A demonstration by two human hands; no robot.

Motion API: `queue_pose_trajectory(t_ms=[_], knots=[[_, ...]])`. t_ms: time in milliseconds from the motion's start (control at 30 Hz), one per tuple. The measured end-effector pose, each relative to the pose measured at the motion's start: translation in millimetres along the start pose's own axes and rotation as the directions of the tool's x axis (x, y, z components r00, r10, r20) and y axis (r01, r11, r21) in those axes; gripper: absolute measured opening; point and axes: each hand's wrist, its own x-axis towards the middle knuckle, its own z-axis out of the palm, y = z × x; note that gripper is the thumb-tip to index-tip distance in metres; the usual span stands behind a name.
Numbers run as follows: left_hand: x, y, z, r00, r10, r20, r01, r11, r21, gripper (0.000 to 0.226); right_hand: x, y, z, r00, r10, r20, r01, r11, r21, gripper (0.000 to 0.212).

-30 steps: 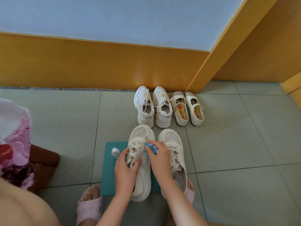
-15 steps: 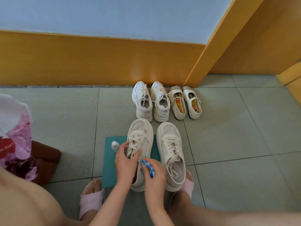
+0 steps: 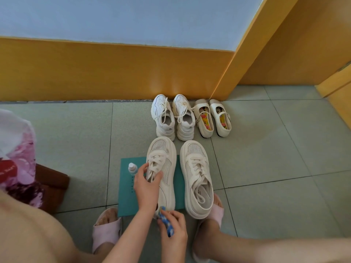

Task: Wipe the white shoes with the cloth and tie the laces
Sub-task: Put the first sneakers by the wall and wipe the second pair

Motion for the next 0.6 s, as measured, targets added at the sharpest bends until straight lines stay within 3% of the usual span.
queue_pose_trajectory(t_ms=[200, 267, 367, 433, 600], knots=[[0.6, 2.1, 1.8, 1.000, -0.018, 0.006, 0.018, 0.999, 0.035, 0.051, -16.2, -1.8, -9.0, 0.961, 0.190, 0.202, -0.192, 0.981, -0.010, 0.059], [-0.2, 4.1, 4.2, 1.000, -0.011, 0.013, 0.010, 0.998, 0.068, 0.052, -14.5, -10.7, -22.2, 0.959, 0.241, 0.151, -0.246, 0.969, 0.019, 0.053], [-2.6, 7.9, 8.7, 1.000, 0.019, 0.015, -0.021, 0.992, 0.124, 0.054, 12.8, -33.3, -51.1, 0.955, 0.297, -0.016, -0.288, 0.937, 0.197, 0.031], [-6.0, 10.4, 12.4, 1.000, 0.026, 0.017, -0.029, 0.984, 0.177, 0.054, 40.2, -50.9, -67.1, 0.943, 0.332, 0.001, -0.317, 0.899, 0.303, 0.028], [-9.7, 10.6, 16.2, 0.999, 0.025, 0.038, -0.034, 0.961, 0.274, 0.057, 98.1, -84.5, -77.7, 0.970, 0.215, 0.112, -0.239, 0.927, 0.290, 0.020]])
